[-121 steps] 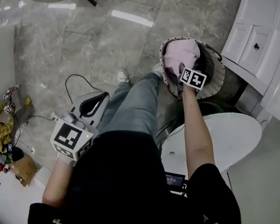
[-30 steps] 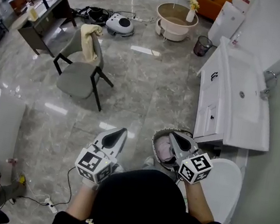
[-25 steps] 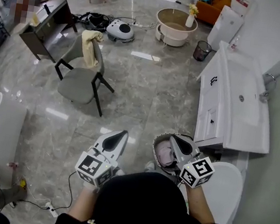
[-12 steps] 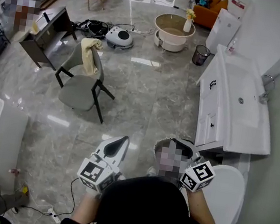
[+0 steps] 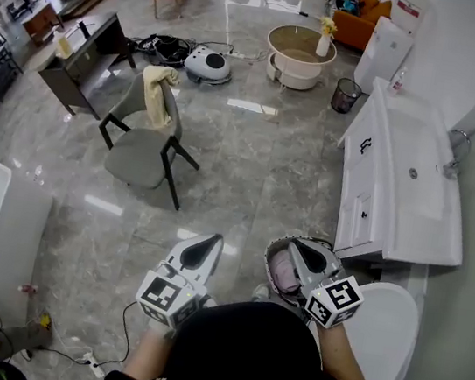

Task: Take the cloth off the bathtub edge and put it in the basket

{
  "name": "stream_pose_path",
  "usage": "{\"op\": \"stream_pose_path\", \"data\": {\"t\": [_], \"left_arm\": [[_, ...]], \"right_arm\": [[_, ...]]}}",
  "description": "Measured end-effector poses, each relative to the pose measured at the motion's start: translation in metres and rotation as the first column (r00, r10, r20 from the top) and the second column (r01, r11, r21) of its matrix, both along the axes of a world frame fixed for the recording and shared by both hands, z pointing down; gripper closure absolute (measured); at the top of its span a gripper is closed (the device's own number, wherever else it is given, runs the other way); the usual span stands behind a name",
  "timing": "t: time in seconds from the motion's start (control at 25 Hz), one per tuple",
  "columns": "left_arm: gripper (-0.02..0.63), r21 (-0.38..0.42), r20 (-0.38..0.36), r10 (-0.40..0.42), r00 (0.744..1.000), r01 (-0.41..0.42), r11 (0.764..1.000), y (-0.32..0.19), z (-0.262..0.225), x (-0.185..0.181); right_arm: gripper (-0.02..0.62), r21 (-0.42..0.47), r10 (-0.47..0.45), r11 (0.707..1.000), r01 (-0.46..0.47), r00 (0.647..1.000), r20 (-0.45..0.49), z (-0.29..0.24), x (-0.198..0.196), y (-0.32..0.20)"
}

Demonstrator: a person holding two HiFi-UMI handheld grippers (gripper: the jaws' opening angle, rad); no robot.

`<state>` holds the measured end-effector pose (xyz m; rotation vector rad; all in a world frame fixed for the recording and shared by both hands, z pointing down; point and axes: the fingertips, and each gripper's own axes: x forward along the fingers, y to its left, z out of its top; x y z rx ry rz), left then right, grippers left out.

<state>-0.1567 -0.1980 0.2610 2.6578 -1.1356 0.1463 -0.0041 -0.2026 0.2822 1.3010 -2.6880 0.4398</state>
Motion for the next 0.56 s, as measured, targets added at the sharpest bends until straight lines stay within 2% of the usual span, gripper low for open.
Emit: {"op": "stream_pose_path", "data": {"t": [0.56], "left_arm": [[0.594,0.006,0.013,0.013,1.0,-0.013,1.0,0.0046,-0.0014,0.002]], "right_arm": [[0.6,-0.006,0.016,1.0,-0.016,1.0,0.003,-0.0014,0.0047,0.0035]]}}
